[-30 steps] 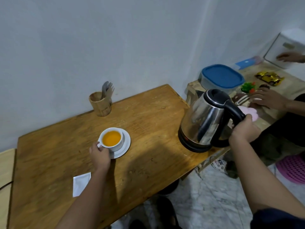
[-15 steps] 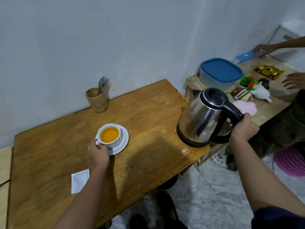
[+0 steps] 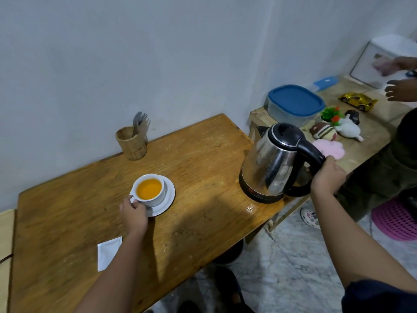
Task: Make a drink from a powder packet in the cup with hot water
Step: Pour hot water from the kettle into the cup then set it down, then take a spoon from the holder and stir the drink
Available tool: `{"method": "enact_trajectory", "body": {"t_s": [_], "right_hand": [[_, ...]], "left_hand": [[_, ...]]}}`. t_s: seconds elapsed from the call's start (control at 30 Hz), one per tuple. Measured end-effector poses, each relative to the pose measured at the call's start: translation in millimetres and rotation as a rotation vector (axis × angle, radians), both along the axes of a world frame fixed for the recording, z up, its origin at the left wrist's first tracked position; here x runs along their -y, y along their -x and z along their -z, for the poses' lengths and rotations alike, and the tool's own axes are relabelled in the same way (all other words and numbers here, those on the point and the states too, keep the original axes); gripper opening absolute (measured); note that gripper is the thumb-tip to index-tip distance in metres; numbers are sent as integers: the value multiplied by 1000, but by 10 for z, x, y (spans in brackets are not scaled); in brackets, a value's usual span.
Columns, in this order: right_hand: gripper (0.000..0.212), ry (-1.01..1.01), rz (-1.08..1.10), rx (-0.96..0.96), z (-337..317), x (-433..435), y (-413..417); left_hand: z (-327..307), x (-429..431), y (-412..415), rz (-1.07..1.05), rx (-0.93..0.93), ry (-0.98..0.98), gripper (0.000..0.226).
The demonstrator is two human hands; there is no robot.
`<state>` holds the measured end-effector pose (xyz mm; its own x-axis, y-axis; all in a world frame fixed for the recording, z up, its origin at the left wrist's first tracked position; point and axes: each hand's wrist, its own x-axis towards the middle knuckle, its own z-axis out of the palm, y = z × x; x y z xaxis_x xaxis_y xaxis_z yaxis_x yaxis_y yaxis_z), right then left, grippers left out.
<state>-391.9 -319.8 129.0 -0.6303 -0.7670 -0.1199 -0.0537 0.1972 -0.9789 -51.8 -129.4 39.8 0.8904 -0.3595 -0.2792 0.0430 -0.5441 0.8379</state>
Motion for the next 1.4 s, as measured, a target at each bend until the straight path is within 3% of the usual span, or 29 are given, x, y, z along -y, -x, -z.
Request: {"method": "enact_trajectory", "body": {"t_s": [0.07,0.23,0.5,0.73,0.97,1.07,1.23,1.4], "right_hand": [[24,-5,-2,-67,-13,-6,16],[29,104,-98,-282,-189,41,-23],[31,361,-480,-582,-722,179,-774],[27,403,-876,-510,-547,109,-2128],[19,-50,-1331,-250,126,65,-3387],[5,-190,-1339,-169,410,99,-3790],[25,-219,-1260,-112,687,134,-4275],[21,-179,-1078,-69,706,134,-4526]], "left_hand": [[16,1,-9,0,6,-5,37],[23,-26,-38,7,-10,18,36],[15,-65,-85,66,-18,28,35],[48,-99,-175,106,-19,42,32],[153,-143,-309,140,-53,73,24],[186,-148,-349,147,-66,101,18],[255,-148,-374,150,-53,107,18],[298,-145,-356,132,-18,86,21]]}}
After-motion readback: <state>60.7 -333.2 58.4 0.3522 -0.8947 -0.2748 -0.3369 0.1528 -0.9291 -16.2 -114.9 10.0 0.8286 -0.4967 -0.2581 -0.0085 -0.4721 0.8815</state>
